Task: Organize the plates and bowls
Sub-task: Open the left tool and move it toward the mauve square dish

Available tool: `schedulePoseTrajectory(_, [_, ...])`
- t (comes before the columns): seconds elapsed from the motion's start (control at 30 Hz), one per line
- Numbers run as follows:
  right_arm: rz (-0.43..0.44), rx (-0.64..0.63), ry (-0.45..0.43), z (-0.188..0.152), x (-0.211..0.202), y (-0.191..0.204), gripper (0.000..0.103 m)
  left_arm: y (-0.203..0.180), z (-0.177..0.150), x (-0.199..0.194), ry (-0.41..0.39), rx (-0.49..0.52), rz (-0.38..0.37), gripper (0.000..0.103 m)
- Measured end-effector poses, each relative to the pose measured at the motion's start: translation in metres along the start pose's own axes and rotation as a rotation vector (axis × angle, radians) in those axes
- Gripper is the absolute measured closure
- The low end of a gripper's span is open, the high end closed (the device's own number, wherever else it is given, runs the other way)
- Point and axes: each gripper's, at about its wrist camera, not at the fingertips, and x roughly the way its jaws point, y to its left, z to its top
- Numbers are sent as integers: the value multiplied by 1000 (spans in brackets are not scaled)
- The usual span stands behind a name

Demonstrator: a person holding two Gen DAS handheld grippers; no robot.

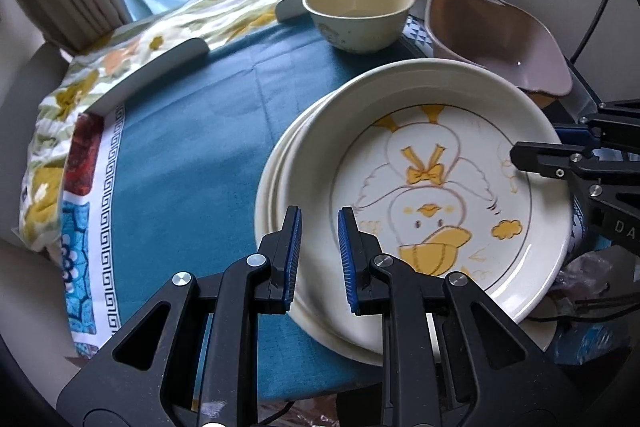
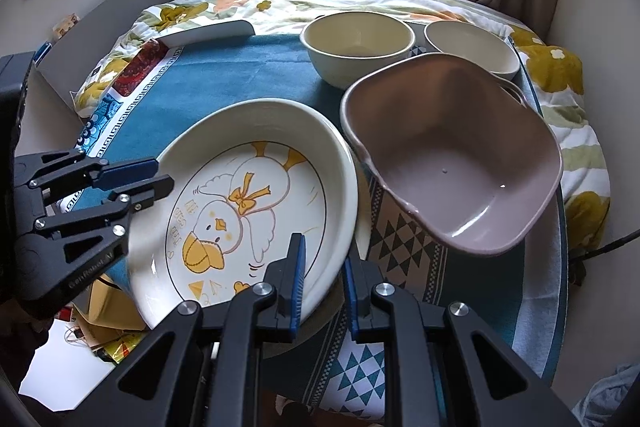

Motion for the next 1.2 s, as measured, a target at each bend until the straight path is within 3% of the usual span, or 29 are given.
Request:
schedulePoseTrajectory(0.6, [-92,-26,14,0,1,10,87,9,-8,-12,-10,-20,-29,86])
schedulePoseTrajectory(0.87, [-45,48,-124,12,-70,-7,87,12,24,-63,-70,-60,-68,86])
schedulePoseTrajectory(0.9, [-32,71,-138,12,-79,-14,87,11,30,-69,-78,-65,-76,83])
schedulePoseTrajectory(0.93, [-16,105,-150,12,-89,-24,87,9,39,-75,-90,-73,-94,66])
schedulePoseTrajectory(0.97, [-6,131,-159,11,-96,-31,84,8,47,-79,-96,-79,-109,50])
schedulePoseTrajectory(1.0, [2,158,-169,10,-103,-39,68,5,58,-84,-109,-89,-127,17])
schedulePoseTrajectory(1.03, [9,181,-181,8,-109,-47,52,2,65,-88,-135,-93,-141,1])
schedulePoseTrajectory(1.07, [12,206,-193,6,-114,-57,12,-1,72,-92,-162,-90,-166,0])
schedulePoseTrajectory(1.1, [13,226,-205,5,-117,-65,0,-4,79,-93,-171,-79,-194,0])
schedulePoseTrajectory(1.2, [-11,290,-203,1,-117,-80,0,-12,100,-81,-131,-43,-222,0])
